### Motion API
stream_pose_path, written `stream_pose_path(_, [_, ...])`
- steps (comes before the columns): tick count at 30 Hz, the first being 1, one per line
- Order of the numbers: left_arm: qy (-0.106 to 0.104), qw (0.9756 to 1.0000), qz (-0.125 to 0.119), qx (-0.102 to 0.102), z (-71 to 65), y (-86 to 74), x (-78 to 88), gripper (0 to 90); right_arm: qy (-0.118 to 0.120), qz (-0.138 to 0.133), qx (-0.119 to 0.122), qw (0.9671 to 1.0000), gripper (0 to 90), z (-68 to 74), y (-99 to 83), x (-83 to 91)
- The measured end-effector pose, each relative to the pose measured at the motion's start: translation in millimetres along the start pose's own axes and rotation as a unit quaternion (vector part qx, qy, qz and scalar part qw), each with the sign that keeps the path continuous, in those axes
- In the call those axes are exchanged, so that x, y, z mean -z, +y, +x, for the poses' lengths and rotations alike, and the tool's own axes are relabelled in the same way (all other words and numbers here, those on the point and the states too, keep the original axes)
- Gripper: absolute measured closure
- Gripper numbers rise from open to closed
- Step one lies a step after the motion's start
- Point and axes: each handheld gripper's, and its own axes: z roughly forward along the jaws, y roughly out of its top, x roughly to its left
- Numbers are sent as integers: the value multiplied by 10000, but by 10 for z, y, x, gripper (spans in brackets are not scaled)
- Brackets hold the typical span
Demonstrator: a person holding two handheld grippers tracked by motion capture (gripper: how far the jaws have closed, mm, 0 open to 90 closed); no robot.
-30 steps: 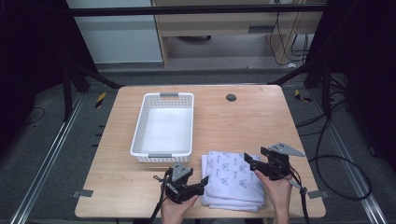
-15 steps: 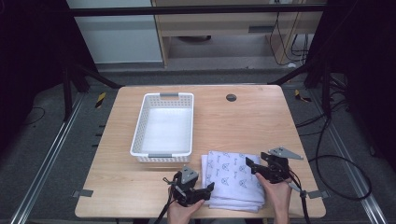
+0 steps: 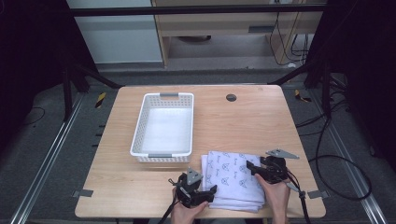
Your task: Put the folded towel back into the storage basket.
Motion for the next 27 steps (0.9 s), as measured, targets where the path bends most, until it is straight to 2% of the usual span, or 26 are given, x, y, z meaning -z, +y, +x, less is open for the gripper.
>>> stream_pose_path(4, [31, 10000, 10, -60, -23, -2, -8, 275, -28, 124, 31, 9999, 350, 3, -16, -49])
stream_pose_path(8, [90, 9999, 61, -91, -41, 8, -12, 277, 13, 118, -19, 9999, 352, -12, -42, -75])
stream_pose_path(20, [123, 9999, 110, -42, -91, 34, -39, 317, -29, 247, -19, 9997, 353, -12, -57, -124])
stream_pose_path(23, [41, 9999, 148, -9, -98, 42, -38, 361, -43, 258, 11, 9997, 356, -10, -54, -126])
stream_pose_path(26, [-178, 9997, 151, 63, -89, 45, -45, 453, -47, 272, 16, 9996, 380, 5, -52, -128])
stream_pose_path(27, [-178, 9997, 151, 63, -89, 45, -45, 476, -47, 272, 16, 9996, 380, 5, -52, -128])
